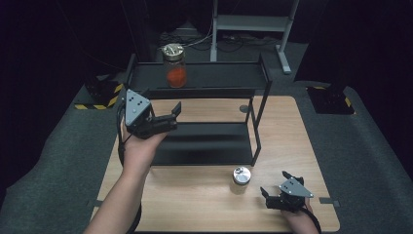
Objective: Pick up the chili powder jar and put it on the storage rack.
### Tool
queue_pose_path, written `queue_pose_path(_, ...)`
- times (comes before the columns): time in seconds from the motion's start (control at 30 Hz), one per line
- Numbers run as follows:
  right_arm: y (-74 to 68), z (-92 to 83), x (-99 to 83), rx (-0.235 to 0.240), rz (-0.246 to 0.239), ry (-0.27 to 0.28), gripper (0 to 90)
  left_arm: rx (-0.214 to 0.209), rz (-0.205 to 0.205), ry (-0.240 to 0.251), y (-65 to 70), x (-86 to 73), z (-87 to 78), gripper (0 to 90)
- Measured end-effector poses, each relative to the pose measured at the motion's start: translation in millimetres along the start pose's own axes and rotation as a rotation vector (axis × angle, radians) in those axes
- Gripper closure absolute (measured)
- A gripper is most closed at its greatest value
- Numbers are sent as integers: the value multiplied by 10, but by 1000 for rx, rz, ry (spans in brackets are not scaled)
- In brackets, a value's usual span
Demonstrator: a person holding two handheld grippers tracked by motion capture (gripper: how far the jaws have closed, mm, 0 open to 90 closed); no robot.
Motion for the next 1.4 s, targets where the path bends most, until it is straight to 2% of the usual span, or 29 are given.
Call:
queue_pose_path(0.37, -6, -4, -4, -3, -2, 4, 2, -37, 20, -23, 75, -356, -182, 4)
queue_pose_path(0.67, 1, -6, -6, -3, 6, 5, 2, -62, 10, -58, 156, -657, -309, 4)
queue_pose_path(0.9, -6, -4, -4, -4, 0, 4, 2, -81, -3, -84, 241, -972, -352, 4)
queue_pose_path(1.1, -10, -2, -2, -4, -6, 2, 2, -97, -35, -116, 302, -1267, -382, 4)
queue_pose_path(1.23, -13, -1, -1, -4, -7, 2, 2, -100, -11, -140, 386, -1483, -398, 4)
queue_pose_path(1.4, -16, 0, -1, -6, -10, 2, 2, -128, -36, -186, 430, -1720, -412, 4)
Point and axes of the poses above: each handheld gripper's, and its own axes: z roughly forward along the jaws, x roughly out of its top, y roughly to its right, the point moved 8 cm from there along z, roughly forward along the jaws, and after that the axes turned 1 degree about x, right-handed, at the moved point
